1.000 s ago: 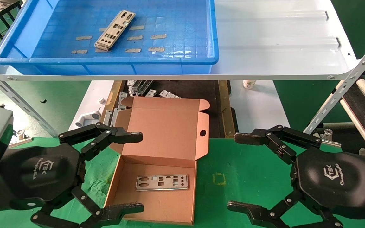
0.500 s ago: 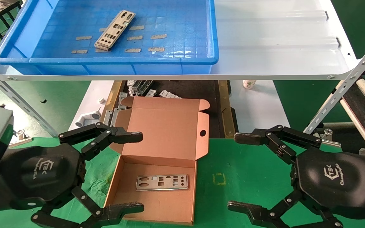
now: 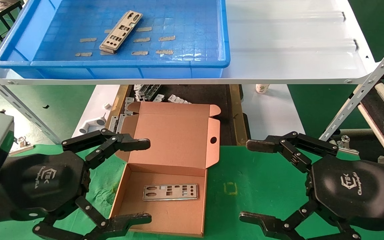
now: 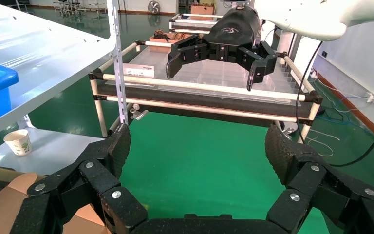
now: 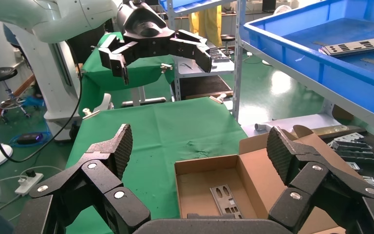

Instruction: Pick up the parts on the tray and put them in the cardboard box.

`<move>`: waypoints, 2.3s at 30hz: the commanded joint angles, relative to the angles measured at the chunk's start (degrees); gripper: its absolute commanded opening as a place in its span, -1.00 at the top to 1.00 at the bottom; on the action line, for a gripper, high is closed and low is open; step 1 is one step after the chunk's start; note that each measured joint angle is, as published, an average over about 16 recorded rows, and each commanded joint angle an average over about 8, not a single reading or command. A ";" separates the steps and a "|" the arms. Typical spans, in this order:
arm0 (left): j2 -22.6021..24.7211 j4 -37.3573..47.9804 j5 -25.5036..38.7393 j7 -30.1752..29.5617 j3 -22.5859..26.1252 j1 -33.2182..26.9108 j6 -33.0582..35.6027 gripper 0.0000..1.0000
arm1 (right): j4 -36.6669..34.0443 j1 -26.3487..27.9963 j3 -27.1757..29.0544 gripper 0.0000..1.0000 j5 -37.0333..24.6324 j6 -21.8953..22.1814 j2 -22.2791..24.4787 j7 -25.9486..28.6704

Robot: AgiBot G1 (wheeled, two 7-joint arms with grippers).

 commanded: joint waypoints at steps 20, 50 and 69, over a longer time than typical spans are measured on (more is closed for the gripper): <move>0.00 0.00 0.00 0.00 0.00 0.00 0.00 -1.00 | 0.00 0.00 0.00 -1.00 0.00 0.00 0.00 0.00; 0.00 0.00 -0.01 0.00 0.00 0.00 0.00 -1.00 | 0.00 0.00 0.00 -1.00 0.00 0.00 0.00 0.00; 0.00 0.00 -0.01 0.00 0.00 0.00 0.00 -1.00 | 0.00 0.00 0.00 -1.00 0.00 0.00 0.00 0.00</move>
